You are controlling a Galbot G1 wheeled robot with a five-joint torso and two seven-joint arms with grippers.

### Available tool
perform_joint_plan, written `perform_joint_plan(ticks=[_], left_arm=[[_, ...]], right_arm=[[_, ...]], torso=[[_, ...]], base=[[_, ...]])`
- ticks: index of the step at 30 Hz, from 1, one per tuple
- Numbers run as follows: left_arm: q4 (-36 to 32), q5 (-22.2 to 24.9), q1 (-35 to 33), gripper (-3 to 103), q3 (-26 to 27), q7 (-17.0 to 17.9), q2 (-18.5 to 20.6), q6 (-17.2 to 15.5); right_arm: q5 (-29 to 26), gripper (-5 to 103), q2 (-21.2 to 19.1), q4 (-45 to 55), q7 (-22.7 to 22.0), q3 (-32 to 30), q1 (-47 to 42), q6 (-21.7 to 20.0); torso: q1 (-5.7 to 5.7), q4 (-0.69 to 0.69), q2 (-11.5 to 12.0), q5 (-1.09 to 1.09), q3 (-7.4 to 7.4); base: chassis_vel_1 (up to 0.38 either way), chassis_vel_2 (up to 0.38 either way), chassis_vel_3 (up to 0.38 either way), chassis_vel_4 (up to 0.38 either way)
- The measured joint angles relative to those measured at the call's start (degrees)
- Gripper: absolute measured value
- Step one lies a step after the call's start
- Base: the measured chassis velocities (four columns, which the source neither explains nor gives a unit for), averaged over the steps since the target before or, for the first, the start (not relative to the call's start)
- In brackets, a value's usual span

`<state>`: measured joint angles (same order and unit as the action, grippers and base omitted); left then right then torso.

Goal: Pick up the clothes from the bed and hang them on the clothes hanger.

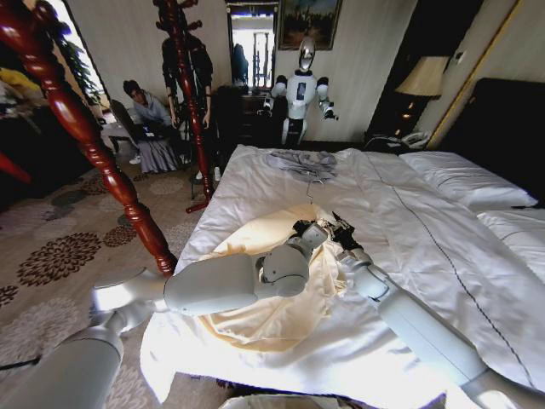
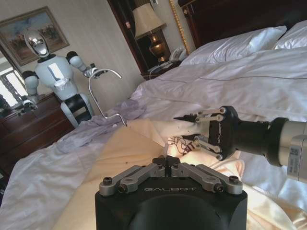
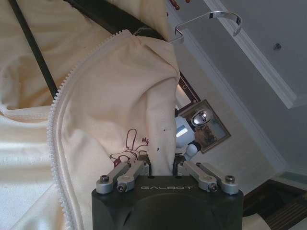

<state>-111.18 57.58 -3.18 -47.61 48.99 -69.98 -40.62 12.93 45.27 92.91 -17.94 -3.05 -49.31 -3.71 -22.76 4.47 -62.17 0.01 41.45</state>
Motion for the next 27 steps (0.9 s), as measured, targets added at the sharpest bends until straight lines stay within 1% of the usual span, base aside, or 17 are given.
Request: perform_joint_plan(ticks=[3, 5, 6, 7, 8, 11, 12, 14, 15, 17, 19, 20, 21, 22, 24, 26, 27], left_arm=[[-0.8, 0.0, -0.9, -3, -0.2, -1.0, 1.6, 0.1], [-1.6, 0.0, -1.7, 5, -0.3, -1.4, 2.8, 0.2], [-1.9, 0.0, -2.0, 5, -0.3, -1.4, 3.5, 0.2], [-2.4, 0.0, -2.4, 11, -0.3, -1.5, 4.2, 0.2], [-2.4, 0.0, -2.4, 11, -0.3, -1.5, 4.2, 0.2], [-4.1, -1.1, -3.8, 27, -0.1, -3.9, 6.4, 1.2], [-4.1, -1.1, -3.8, 27, -0.1, -3.9, 6.4, 1.2], [-5.4, -3.2, -4.4, 37, 0.3, -7.1, 7.7, 2.4], [-6.1, -4.0, -4.5, 37, 0.5, -8.3, 8.1, 3.1], [-7.2, -4.5, -5.0, 49, 1.1, -9.3, 8.7, 4.0], [-8.2, -4.5, -5.3, 55, 2.1, -9.8, 9.1, 4.4], [-8.6, -4.5, -5.3, 55, 2.6, -10.1, 9.3, 4.6], [-9.2, -4.4, -5.1, 60, 3.5, -10.6, 9.8, 4.8], [-9.6, -4.1, -4.3, 71, 4.6, -11.2, 10.6, 5.1], [-9.8, -3.8, -3.7, 71, 5.4, -11.8, 11.3, 5.2], [-9.8, -2.2, -2.5, 82, 7.3, -14.1, 13.4, 5.9], [-9.8, -2.2, -2.5, 82, 7.3, -14.1, 13.4, 5.9]], right_arm=[[1.0, 20, 0.4, 0.5, -0.4, -0.5, -0.7, 0.3], [2.1, 20, 0.8, 0.5, -1.0, -1.1, -1.0, 0.9], [2.6, 20, 1.0, 0.5, -1.1, -1.5, -1.2, 1.2], [3.3, 20, 1.1, 0.5, -1.3, -1.9, -1.3, 1.7], [3.3, 20, 1.1, 0.5, -1.3, -1.9, -1.3, 1.7], [5.3, 20, 1.2, 0.5, -1.7, -2.5, -1.3, 3.4], [5.3, 20, 1.2, 0.5, -1.7, -2.5, -1.3, 3.4], [5.6, 20, 1.4, 0.5, -2.2, -2.5, -1.2, 4.1], [5.6, 20, 1.6, 0.6, -2.5, -2.5, -1.2, 4.2], [5.4, 20, 2.1, 0.7, -3.0, -2.3, -1.1, 4.6], [5.0, 20, 2.5, 0.9, -3.4, -2.0, -1.0, 4.7], [4.8, 20, 2.7, 1.0, -3.5, -1.9, -1.0, 4.8], [4.7, 20, 3.0, 1.1, -3.7, -1.8, -1.1, 5.0], [4.7, 20, 3.1, 1.2, -3.8, -1.8, -1.3, 5.1], [4.8, 20, 3.2, 1.2, -3.9, -1.8, -1.5, 5.4], [5.0, 20, 3.3, 1.2, -3.9, -1.8, -1.8, 5.7], [5.0, 20, 3.3, 1.2, -3.9, -1.8, -1.8, 5.7]], torso=[[0.0, -0.01, 0.0, 0.0, 0.0], [0.0, -0.01, 0.0, 0.0, 0.0], [0.0, 0.0, 0.0, 0.0, 0.0], [0.0, 0.0, 0.0, 0.0, 0.0], [0.0, 0.0, 0.0, 0.0, 0.0], [0.0, -0.01, 0.0, -0.01, 0.0], [0.0, -0.01, 0.0, -0.01, 0.0], [0.0, -0.01, 0.0, -0.01, 0.0], [0.0, -0.01, 0.0, -0.01, 0.0], [0.0, 0.0, 0.0, -0.02, 0.0], [0.0, -0.01, 0.0, -0.01, 0.0], [0.0, -0.01, 0.0, -0.01, 0.0], [0.0, -0.01, 0.0, -0.02, 0.0], [0.0, 0.0, 0.0, -0.02, 0.0], [0.0, 0.0, 0.0, -0.01, 0.0], [0.0, 0.01, 0.0, -0.01, 0.0], [0.0, 0.01, 0.0, -0.01, 0.0]], base=[[0.0, 0.0, 0.0, 0.0], [0.0, 0.0, 0.0, 0.0], [0.0, 0.0, 0.0, 0.0], [0.0, 0.0, 0.0, 0.0], [0.0, 0.0, 0.0, 0.0], [0.0, 0.0, 0.0, 0.0], [0.0, 0.0, 0.0, 0.0], [0.0, 0.0, 0.0, 0.0], [0.0, 0.0, 0.0, 0.0], [0.0, 0.0, 0.0, 0.0], [0.0, 0.0, 0.0, 0.0], [0.0, 0.0, 0.0, 0.0], [0.0, 0.0, 0.0, 0.0], [0.0, 0.0, 0.0, 0.0], [0.0, 0.0, 0.0, 0.0], [0.0, 0.0, 0.0, 0.0], [0.0, 0.0, 0.0, 0.0]])
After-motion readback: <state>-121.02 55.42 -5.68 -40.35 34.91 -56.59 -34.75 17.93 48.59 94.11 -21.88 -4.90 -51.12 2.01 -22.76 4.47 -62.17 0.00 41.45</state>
